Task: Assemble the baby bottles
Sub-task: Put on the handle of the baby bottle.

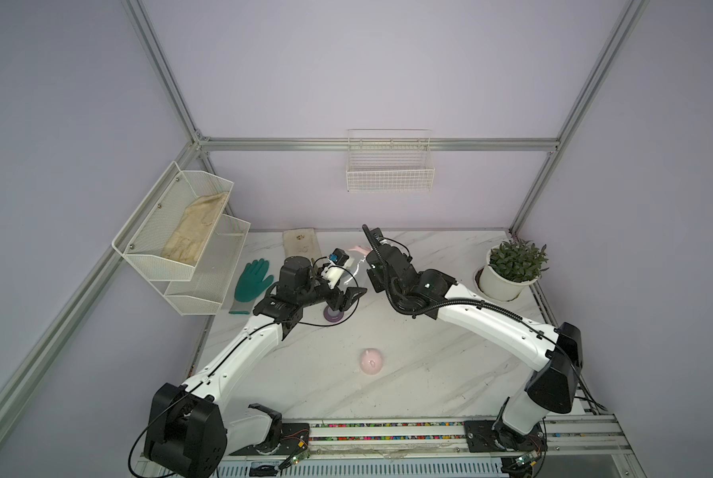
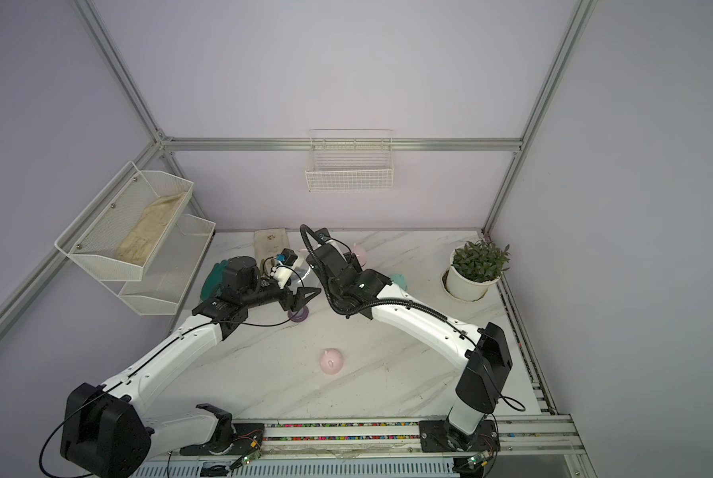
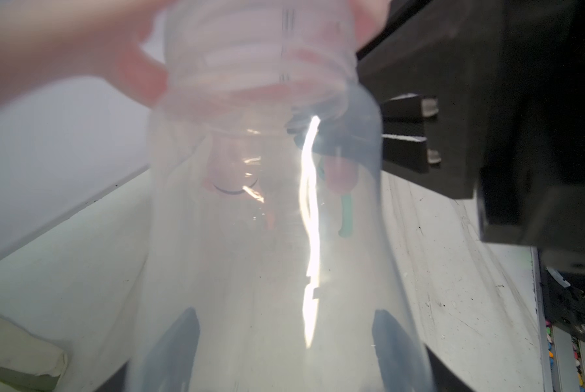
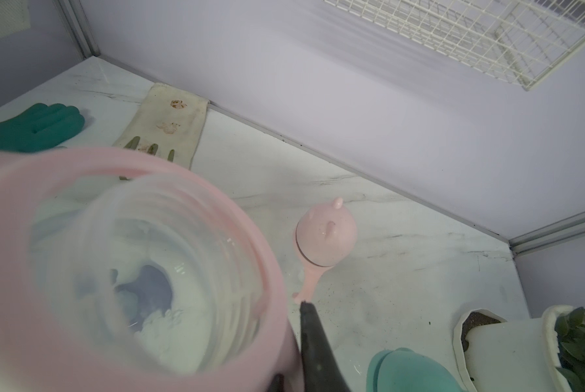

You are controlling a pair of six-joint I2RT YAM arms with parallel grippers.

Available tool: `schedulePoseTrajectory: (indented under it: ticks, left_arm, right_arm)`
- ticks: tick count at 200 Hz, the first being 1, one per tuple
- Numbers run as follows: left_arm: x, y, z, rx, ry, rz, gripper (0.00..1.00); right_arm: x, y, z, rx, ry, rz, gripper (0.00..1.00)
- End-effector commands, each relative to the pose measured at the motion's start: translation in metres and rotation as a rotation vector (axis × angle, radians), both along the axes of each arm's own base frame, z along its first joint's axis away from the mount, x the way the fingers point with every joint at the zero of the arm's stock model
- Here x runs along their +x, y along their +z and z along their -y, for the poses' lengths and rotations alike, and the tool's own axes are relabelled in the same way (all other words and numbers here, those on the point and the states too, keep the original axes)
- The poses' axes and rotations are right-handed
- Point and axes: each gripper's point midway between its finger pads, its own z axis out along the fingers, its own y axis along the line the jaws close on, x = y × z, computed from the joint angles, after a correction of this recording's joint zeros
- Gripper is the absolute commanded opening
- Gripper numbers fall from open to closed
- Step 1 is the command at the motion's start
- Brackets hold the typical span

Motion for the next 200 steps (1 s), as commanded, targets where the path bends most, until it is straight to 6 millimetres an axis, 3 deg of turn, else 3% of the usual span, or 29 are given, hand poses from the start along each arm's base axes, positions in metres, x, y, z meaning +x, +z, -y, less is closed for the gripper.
schedulePoseTrajectory:
  ticks: [1, 75, 142, 165, 200]
  left_arm:
    - [0.014, 0.073, -0.016, -0.043, 0.106, 0.197, 0.00]
    - [0.018, 0.069, -0.020, -0.025, 0.135, 0.190, 0.00]
    - [0.020, 0.077, -0.008, -0.099, 0.085, 0.191, 0.00]
    - [0.008, 0.076, 0.001, -0.105, -0.001, 0.187, 0.00]
    - [-0.002, 0.069, 0.006, -0.086, -0.040, 0.177, 0.00]
  right_arm:
    - [-0.002, -0.016, 0.022, -0.155, -0.050, -0.005, 0.00]
    - [-0.005, -0.003, 0.030, -0.154, -0.044, 0.032, 0.00]
    - [-0.013, -0.027, 0.011, -0.049, 0.022, -0.052, 0.00]
    - [-0.009, -0.029, 0.008, -0.041, 0.008, -0.051, 0.00]
    - [0.004, -0.007, 0.013, 0.000, -0.071, -0.001, 0.00]
